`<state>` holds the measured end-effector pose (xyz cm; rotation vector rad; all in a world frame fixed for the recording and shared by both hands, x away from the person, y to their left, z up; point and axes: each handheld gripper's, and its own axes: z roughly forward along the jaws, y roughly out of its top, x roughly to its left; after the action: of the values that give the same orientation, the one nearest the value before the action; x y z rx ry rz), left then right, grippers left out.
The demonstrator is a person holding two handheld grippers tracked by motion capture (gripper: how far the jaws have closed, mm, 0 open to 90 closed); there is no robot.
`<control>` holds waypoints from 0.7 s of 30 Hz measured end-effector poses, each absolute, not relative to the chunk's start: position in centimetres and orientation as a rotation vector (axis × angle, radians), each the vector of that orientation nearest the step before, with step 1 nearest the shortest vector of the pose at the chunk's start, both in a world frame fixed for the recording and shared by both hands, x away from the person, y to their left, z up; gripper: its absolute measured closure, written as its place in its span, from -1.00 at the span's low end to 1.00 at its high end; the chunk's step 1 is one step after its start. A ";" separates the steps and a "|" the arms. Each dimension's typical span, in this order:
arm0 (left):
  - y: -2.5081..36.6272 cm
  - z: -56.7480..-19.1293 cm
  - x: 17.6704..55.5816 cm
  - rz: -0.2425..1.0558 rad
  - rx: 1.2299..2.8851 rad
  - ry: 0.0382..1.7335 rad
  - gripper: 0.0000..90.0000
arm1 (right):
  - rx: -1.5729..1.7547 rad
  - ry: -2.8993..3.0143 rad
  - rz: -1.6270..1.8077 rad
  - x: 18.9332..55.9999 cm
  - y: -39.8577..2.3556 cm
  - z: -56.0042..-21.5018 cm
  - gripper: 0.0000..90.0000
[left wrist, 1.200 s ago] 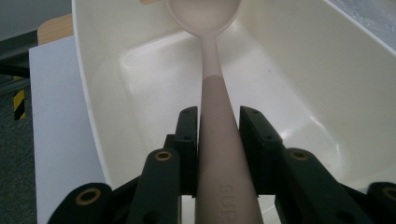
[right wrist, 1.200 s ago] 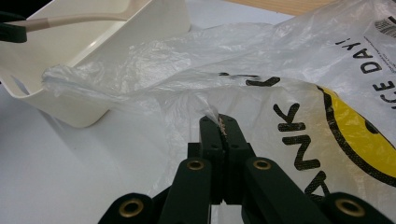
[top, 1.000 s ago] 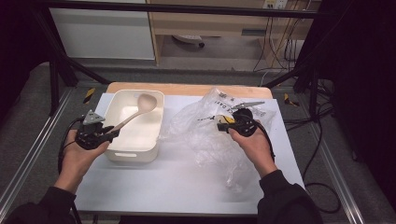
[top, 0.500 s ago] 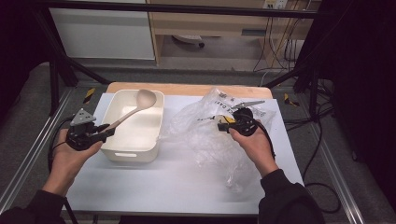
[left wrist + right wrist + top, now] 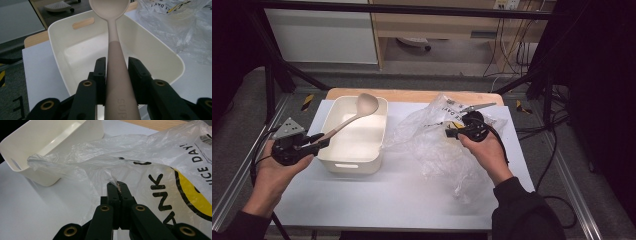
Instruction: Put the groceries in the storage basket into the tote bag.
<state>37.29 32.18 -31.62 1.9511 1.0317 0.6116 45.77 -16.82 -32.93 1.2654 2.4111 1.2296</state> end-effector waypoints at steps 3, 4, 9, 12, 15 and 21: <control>32.3 -31.2 36.8 0.604 1.954 1.016 0.53 | 1.265 2.418 1.225 45.8 -16.9 -32.9 1.00; 32.4 -31.0 36.6 0.598 1.951 1.008 0.53 | 1.266 2.419 1.228 45.8 -16.9 -32.9 1.00; 32.5 -30.3 35.8 0.596 1.942 0.986 0.53 | 1.272 2.419 1.222 45.9 -17.0 -32.7 1.00; 32.5 -30.1 35.5 0.592 1.953 0.965 0.53 | 1.270 2.425 1.221 46.0 -17.0 -32.6 1.00; 32.3 -30.0 35.2 0.584 1.958 0.954 0.53 | 1.271 2.427 1.217 46.1 -17.0 -32.7 1.00; 31.7 -29.8 34.8 0.568 1.958 0.919 0.53 | 1.276 2.435 1.209 46.4 -16.9 -32.8 1.00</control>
<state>34.79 31.68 -29.76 1.9583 0.9191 0.5682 46.44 -16.86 -32.81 1.2757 2.4349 1.2091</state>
